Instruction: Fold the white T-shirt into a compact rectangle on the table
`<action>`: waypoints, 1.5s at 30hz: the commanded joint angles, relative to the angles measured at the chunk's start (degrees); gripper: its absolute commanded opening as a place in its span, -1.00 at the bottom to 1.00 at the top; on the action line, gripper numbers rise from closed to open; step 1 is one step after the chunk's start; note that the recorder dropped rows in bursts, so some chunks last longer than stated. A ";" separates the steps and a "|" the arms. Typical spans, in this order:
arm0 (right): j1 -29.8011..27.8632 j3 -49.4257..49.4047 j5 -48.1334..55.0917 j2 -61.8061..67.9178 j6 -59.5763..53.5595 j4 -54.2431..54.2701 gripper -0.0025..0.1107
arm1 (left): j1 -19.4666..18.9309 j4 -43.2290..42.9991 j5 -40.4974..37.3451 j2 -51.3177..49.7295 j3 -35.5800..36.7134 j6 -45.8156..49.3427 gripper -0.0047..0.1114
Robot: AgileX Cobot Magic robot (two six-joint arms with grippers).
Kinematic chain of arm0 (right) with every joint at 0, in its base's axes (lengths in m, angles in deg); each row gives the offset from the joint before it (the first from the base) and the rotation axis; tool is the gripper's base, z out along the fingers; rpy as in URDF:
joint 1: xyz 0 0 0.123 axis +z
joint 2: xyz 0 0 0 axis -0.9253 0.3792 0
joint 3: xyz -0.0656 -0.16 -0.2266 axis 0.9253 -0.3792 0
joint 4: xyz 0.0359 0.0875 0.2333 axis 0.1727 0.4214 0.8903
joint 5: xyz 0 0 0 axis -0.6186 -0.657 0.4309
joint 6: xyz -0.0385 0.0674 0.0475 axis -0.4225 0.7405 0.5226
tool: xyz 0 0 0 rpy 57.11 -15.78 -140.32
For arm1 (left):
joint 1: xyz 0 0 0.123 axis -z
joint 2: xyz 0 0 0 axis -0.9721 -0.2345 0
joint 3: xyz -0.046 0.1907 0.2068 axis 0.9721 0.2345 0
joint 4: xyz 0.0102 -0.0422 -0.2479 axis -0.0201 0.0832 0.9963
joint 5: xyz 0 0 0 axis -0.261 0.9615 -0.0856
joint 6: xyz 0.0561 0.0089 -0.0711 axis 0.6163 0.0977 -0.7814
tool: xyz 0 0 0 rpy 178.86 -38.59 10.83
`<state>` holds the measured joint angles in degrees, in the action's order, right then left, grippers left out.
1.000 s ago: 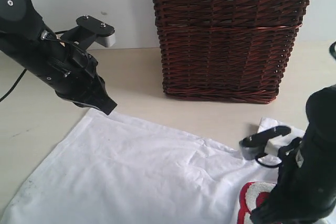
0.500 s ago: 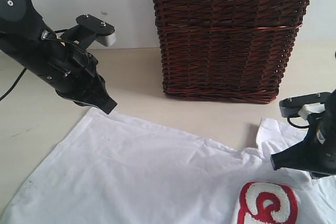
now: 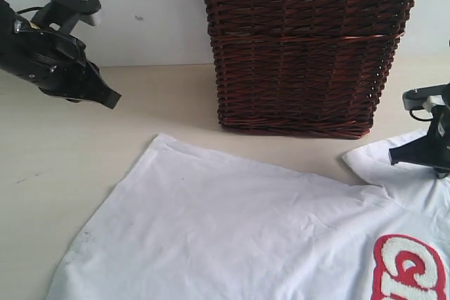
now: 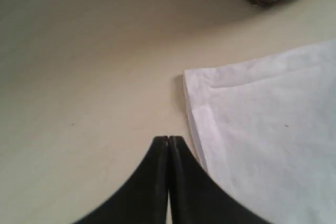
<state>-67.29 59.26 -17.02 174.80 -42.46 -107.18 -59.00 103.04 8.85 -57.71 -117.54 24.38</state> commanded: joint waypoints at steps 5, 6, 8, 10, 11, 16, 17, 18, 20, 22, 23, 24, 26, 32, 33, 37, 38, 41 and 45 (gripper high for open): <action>-0.27 9.20 1.62 5.75 -8.36 8.57 -0.96 | -0.26 10.05 -6.89 -6.31 0.03 17.48 -0.92; -0.27 9.49 1.62 4.32 -8.48 9.33 -0.96 | -0.26 11.38 -8.58 -7.39 0.03 19.77 -0.92; -0.27 9.50 1.23 1.16 -9.94 11.31 -0.96 | -0.26 12.59 -11.64 -9.19 0.03 21.55 -0.92; -0.13 9.37 2.07 -2.65 -14.19 16.03 -0.96 | -0.26 13.74 -14.45 -10.88 0.03 22.66 -0.92; -0.13 9.37 2.70 -4.25 -16.94 19.34 -0.96 | 0.03 14.24 -15.60 -11.93 0.03 23.30 -0.92; -0.13 8.64 11.17 -13.35 -32.77 34.00 -0.96 | 4.02 13.91 -9.27 -17.15 -0.48 22.71 -0.92; -0.13 7.80 11.93 -14.97 -34.18 34.46 -0.96 | 5.04 13.91 -7.31 -18.21 -1.23 21.80 -0.92; -0.13 6.87 11.93 -16.17 -34.20 34.46 -0.96 | 5.97 13.28 -5.73 -19.25 -2.07 20.20 -0.92; -0.13 3.86 10.34 -18.19 -33.96 34.13 -0.96 | 7.34 9.67 -3.96 -21.13 -3.90 14.96 -0.92; -0.13 0.99 8.73 -18.21 -32.89 34.02 -0.96 | 7.84 0.17 -4.22 -23.32 -6.34 3.99 -0.92; -0.13 -0.05 8.04 -17.35 -32.72 34.02 -0.96 | 7.84 -5.39 -5.25 -24.61 -7.57 -2.19 -0.92; -0.13 -0.71 7.91 -16.05 -32.72 34.02 -0.96 | 7.84 -10.95 -6.70 -25.89 -8.70 -7.69 -0.92; -0.13 -1.12 8.12 -12.15 -32.49 34.02 -0.96 | 7.29 -18.79 -9.59 -28.17 -10.22 -13.49 -0.92; -0.24 -0.13 2.51 -2.91 -27.53 30.01 -0.96 | 4.74 -21.54 -10.71 -30.35 -12.45 -14.74 -0.92; -0.24 0.18 1.37 -2.05 -26.10 27.83 -0.96 | 4.05 -21.54 -10.71 -30.37 -13.02 -14.74 -0.92; -0.24 3.36 -1.29 2.11 -19.62 20.49 -0.96 | 2.54 -21.03 -15.34 -30.37 -15.00 -10.45 -0.92; -0.24 4.48 -1.29 3.12 -19.49 19.99 -0.96 | 2.54 -20.88 -16.97 -30.37 -15.26 -8.40 -0.92; -0.24 9.40 0.33 6.26 -19.49 19.10 -0.96 | 2.65 -18.15 -21.75 -29.35 -15.28 -0.86 -0.92; -1.30 14.83 1.36 8.59 -19.67 17.16 -0.96 | 2.43 -11.51 -22.15 -26.49 -15.28 3.62 -0.92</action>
<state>-67.51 71.76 -15.37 179.74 -62.22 -87.75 -56.04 87.98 -9.79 -85.28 -133.49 24.36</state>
